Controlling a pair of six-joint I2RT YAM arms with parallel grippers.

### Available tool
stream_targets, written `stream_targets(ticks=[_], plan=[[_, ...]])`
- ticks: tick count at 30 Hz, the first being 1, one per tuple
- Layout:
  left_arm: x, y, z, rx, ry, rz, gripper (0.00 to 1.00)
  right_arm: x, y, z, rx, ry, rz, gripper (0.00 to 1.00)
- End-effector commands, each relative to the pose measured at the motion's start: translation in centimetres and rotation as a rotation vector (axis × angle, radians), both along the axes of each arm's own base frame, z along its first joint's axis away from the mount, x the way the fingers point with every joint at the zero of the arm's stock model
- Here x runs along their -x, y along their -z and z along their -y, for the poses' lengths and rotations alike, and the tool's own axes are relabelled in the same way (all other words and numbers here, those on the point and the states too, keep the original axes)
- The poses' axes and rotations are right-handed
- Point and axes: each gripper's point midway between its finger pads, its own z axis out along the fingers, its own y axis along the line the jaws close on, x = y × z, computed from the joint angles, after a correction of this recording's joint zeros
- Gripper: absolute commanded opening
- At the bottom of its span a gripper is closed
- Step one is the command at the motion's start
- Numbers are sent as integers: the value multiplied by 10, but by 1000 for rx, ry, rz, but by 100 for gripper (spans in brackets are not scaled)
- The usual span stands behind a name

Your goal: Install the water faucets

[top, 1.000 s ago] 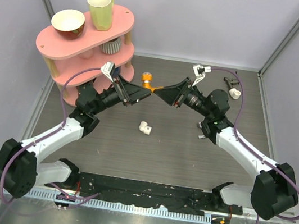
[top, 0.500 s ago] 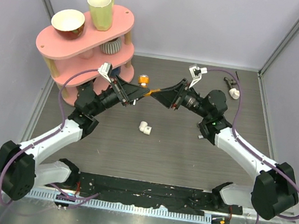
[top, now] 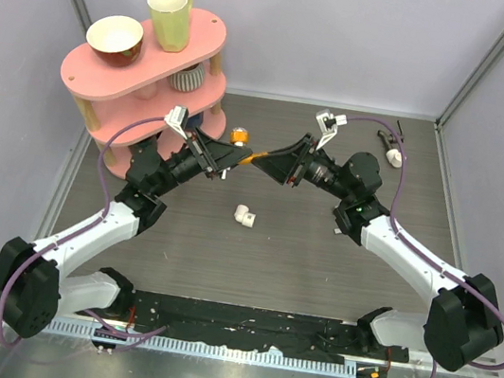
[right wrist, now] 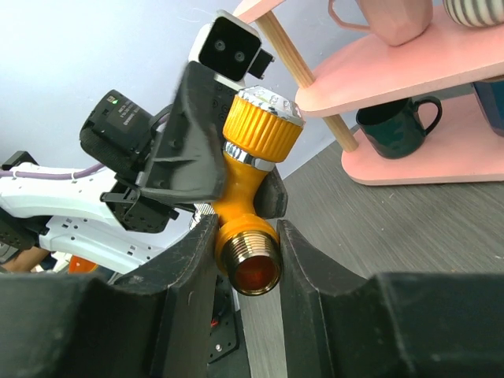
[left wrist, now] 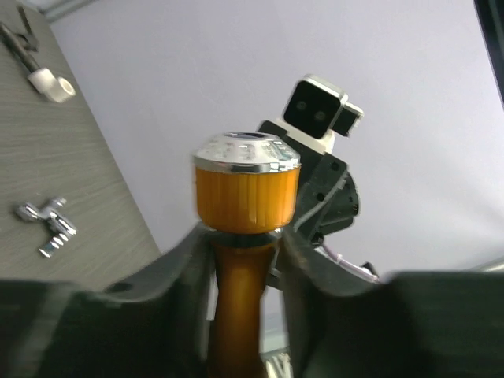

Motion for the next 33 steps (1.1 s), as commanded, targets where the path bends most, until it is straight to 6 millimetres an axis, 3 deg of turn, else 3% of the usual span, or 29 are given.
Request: stream_targets(ticks=[1,2,3,6,7,9,10,11,13,15,16,17,18,20,21,22,24,25,26,28,29,30,32,33], plan=[[10,-25,-2,53,8,79,28,-1,-23,3,-34,39,90,1],[10,-25,-2,54,5,78,20,-2,-21,2,-28,40,89,1],[10,-25,-2,54,5,81,5,-1,-21,2,-26,38,87,1],[8,-23,-5,56,-17,78,0,-1,-14,0,-11,25,74,4],[5,-22,-8,56,-29,76,0,-1,-11,0,5,23,65,18],[1,-15,-15,52,-49,57,0,-3,-7,1,33,30,70,35],[-3,-16,-26,56,-82,60,0,-4,-1,2,64,36,47,50],[-7,-3,-33,46,-110,30,0,-6,3,4,85,45,37,57],[-13,1,-55,41,-180,28,0,-13,16,10,170,80,17,71],[-17,20,-69,6,-223,-16,0,-20,22,12,251,100,51,76],[-18,17,-84,-7,-274,12,0,-21,42,17,327,107,-1,80],[-20,33,-90,-40,-296,-35,0,-22,50,19,368,110,-8,80],[-20,37,-96,-64,-315,-37,0,-27,57,19,410,112,-16,81],[-19,50,-116,-132,-383,-48,0,-29,90,28,543,120,-68,83],[-19,53,-123,-156,-413,-48,0,-31,92,29,574,119,-64,83],[-20,57,-129,-184,-443,-48,0,-30,118,33,661,98,-111,83],[-15,71,-137,-288,-487,-38,0,-35,128,33,743,104,-112,83],[-17,76,-144,-318,-530,-41,0,-33,155,36,829,68,-151,83],[-16,91,-148,-358,-546,-67,0,-28,162,31,865,44,-152,83],[-13,94,-155,-371,-578,-57,0,-31,172,28,939,48,-150,82],[-11,101,-156,-385,-578,-69,0,-33,189,26,990,32,-162,82],[-9,103,-157,-400,-584,-61,0,-32,189,15,1015,27,-138,82],[-8,113,-159,-432,-591,-68,0,-27,218,11,1136,-26,-143,81],[-7,118,-161,-460,-597,-68,0,-26,217,1,1177,-19,-106,81]])
